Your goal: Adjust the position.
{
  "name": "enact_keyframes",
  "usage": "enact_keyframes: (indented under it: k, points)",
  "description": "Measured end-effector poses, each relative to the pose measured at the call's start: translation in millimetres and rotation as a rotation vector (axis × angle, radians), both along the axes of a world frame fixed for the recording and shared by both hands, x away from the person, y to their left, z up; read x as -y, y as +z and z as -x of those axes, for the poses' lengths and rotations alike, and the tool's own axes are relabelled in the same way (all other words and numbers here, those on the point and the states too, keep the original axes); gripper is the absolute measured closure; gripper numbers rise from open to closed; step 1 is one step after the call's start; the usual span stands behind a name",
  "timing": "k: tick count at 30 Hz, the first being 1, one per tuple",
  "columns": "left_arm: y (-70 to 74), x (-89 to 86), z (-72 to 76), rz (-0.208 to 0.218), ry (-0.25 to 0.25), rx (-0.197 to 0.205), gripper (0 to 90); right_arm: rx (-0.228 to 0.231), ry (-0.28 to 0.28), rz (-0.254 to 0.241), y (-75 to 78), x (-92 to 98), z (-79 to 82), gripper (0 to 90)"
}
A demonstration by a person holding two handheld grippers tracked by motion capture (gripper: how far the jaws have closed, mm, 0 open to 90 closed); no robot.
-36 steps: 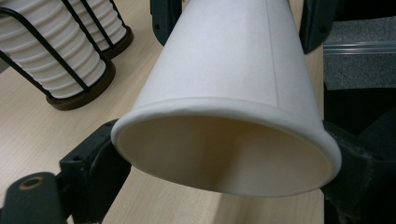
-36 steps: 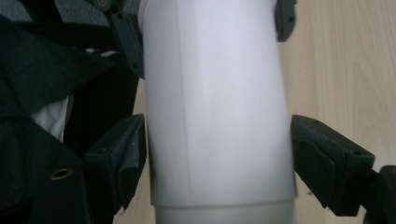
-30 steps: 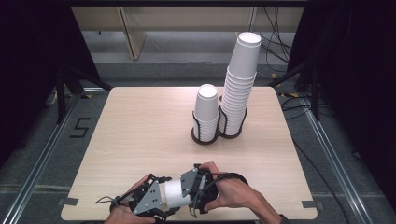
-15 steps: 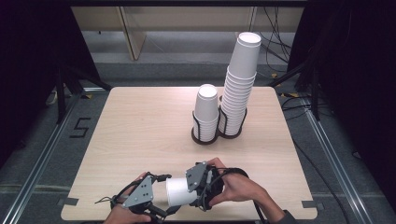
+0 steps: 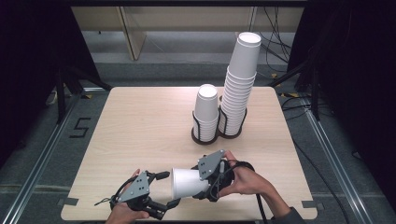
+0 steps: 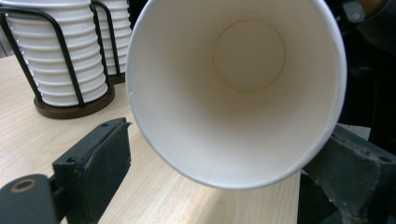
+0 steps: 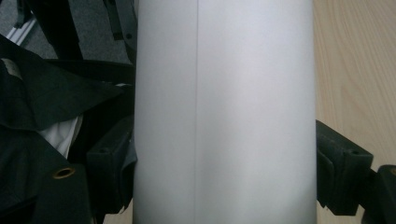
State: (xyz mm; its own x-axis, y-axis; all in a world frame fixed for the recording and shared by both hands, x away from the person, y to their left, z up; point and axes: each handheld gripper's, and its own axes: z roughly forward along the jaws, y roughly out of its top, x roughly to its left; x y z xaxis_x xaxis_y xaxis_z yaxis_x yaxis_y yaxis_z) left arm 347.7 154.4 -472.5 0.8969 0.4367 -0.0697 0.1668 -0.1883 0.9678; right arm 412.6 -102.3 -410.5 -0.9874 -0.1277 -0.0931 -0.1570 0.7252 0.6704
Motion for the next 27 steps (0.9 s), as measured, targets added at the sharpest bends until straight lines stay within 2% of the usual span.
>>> enact_keyframes:
  k: [2, 7, 8, 9, 11, 13, 14, 15, 18, 20, 21, 22, 24, 25, 26, 27]
  points:
    - [0.5, 0.3, 0.5, 0.003, 0.004, -0.003, 6.0, 0.008, 0.005, -0.006, 0.4, 0.1, 0.2, 22.5]
    - [0.7, 1.2, 0.3, 0.036, 0.003, -0.023, 0.0, -0.034, 0.017, -0.045, 0.0, -2.3, 3.2, 22.5]
    - [0.5, 2.3, 0.6, 0.051, 0.003, -0.020, 0.1, -0.042, 0.021, -0.046, -0.1, -2.6, 3.4, 22.5]
    - [1.3, 2.3, 1.1, 0.045, 0.005, -0.016, 0.1, -0.040, 0.018, -0.048, -0.6, -3.2, 3.1, 22.4]
    - [1.5, 4.1, 0.9, 0.072, -0.006, -0.009, 1.2, -0.054, 0.025, -0.057, -2.1, -4.5, 3.0, 22.4]
    - [2.6, 4.7, 2.0, 0.069, -0.006, -0.010, 3.5, -0.055, 0.025, -0.055, -4.5, -6.0, 2.9, 22.3]
    - [2.7, 5.4, 2.5, 0.065, -0.002, -0.010, 4.4, -0.041, 0.025, -0.051, -5.9, -6.8, 2.1, 22.3]
    - [2.5, 5.8, 2.8, 0.069, -0.001, -0.006, 3.6, -0.065, 0.024, -0.053, -7.0, -7.3, 3.0, 22.3]
    - [2.6, 4.8, 2.3, 0.090, -0.008, -0.014, 4.1, -0.053, 0.025, -0.049, -10.5, -9.5, 2.2, 22.3]
    - [3.0, 4.1, 2.3, 0.096, -0.009, -0.018, 4.1, -0.061, 0.033, -0.059, -11.3, -10.0, 2.0, 22.3]
    - [2.4, 4.6, 1.6, 0.115, -0.015, -0.016, 4.2, -0.089, 0.028, -0.058, -11.6, -9.9, 3.3, 22.3]
    - [2.1, 4.8, 1.6, 0.128, -0.016, -0.018, 4.4, -0.086, 0.028, -0.061, -12.3, -10.2, 3.0, 22.3]
    - [2.9, 3.3, 2.6, 0.126, -0.009, -0.028, 5.1, -0.096, 0.033, -0.057, -14.3, -10.9, 3.1, 22.3]
    - [3.0, 2.4, 2.0, 0.134, -0.016, -0.028, 5.7, -0.095, 0.033, -0.053, -14.9, -11.2, 3.1, 22.3]
    - [3.2, 1.1, 1.0, 0.142, -0.027, -0.029, 6.3, -0.071, 0.037, -0.052, -16.3, -11.7, 1.0, 22.4]
    - [3.0, 0.0, -0.2, 0.154, -0.041, -0.025, 6.9, -0.106, 0.035, -0.059, -17.4, -12.1, 2.3, 22.5]
